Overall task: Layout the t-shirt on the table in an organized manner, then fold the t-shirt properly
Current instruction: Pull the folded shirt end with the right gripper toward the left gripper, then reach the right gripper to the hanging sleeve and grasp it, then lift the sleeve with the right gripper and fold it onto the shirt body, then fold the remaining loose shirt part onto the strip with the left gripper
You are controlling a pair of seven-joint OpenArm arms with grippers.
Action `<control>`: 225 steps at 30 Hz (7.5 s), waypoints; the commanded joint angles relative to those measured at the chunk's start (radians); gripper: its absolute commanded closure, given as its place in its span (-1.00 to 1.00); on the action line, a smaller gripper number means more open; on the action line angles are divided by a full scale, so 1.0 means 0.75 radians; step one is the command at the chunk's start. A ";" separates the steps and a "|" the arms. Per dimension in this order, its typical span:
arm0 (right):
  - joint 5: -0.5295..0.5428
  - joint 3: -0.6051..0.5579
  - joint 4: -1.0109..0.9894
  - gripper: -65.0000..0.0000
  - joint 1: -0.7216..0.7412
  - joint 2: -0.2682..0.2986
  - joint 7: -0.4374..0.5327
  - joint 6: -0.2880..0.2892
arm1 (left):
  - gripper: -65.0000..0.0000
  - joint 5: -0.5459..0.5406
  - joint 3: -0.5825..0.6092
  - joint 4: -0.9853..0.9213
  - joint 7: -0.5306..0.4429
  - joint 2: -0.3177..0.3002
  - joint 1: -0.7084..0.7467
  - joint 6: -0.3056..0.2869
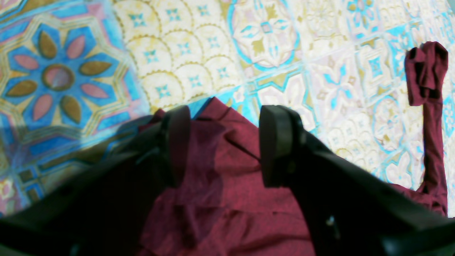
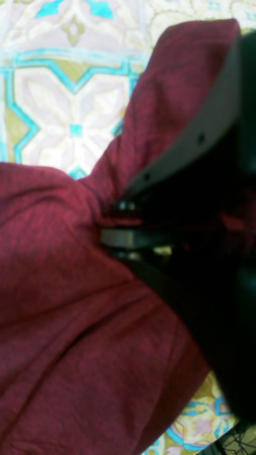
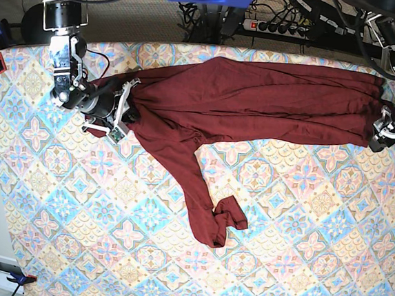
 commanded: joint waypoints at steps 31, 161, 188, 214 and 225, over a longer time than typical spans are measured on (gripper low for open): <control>0.139 0.286 0.584 1.00 -0.468 0.028 -0.046 0.014 | 0.06 -0.027 -0.008 0.026 -0.012 -0.044 0.036 -0.011; -0.373 -0.170 0.097 1.00 0.252 -0.510 0.115 0.014 | 0.65 -0.087 -0.034 0.249 -0.020 0.032 0.112 -0.011; -0.399 -0.651 0.441 0.88 -0.188 -0.477 -0.061 0.014 | 0.59 -0.089 0.019 0.251 -0.010 0.042 0.045 -0.009; -0.485 -0.479 0.597 0.57 -0.139 -0.367 -0.014 0.014 | 0.12 0.320 0.850 -0.039 -0.027 0.474 -0.510 -0.003; -0.485 -0.477 0.594 0.57 -0.129 -0.367 -0.012 0.014 | 0.15 0.541 0.856 -0.311 -0.164 0.611 -0.559 -0.003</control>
